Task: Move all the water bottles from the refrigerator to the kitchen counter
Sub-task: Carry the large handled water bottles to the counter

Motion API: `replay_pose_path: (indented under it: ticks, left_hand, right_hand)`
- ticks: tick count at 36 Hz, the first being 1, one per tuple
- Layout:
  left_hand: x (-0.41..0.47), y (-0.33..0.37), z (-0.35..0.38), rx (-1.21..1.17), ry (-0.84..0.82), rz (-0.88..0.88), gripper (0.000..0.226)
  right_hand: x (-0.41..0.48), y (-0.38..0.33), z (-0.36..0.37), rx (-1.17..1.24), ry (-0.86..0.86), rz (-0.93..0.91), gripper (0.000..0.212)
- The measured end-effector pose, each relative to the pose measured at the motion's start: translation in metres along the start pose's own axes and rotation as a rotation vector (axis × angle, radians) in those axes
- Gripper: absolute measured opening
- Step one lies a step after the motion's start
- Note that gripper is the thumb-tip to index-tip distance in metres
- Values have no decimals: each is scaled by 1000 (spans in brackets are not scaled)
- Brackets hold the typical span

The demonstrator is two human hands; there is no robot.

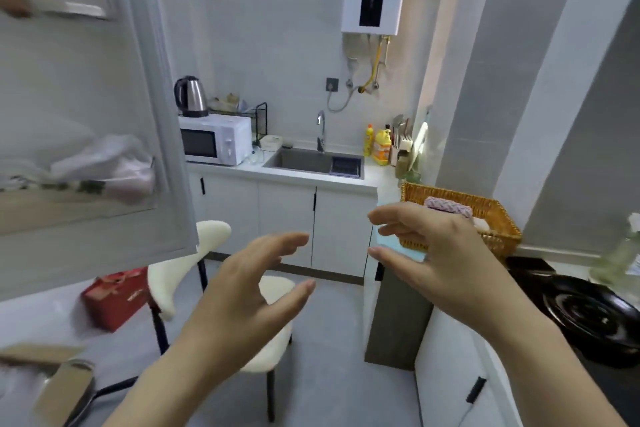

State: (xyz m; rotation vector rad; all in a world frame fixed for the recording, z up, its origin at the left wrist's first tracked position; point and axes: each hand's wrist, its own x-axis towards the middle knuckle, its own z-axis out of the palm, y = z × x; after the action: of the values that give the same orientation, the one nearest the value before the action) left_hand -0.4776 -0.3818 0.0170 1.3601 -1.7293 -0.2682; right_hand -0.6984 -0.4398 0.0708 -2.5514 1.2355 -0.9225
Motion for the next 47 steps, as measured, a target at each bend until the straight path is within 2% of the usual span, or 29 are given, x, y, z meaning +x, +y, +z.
replay_pose_path:
  ticks: [8,14,31,39,47]
  left_hand:
    - [-22,-36,-59,99,170,-155,51]
    - [-32,-52,-87,191,279,-301,42]
    - [-41,-65,-118,469,606,-632,46]
    - [-67,-63,-138,506,755,-757,37]
    - [-99,-78,-183,550,875,-781,40]
  right_hand:
    - [62,-46,54,101,-101,-206,42]
    - [109,-67,93,202,-154,-352,38]
    - [210,-116,178,464,-350,-756,38]
    - [215,-162,214,567,-446,-865,38]
    - [213,-227,245,631,-466,-912,36]
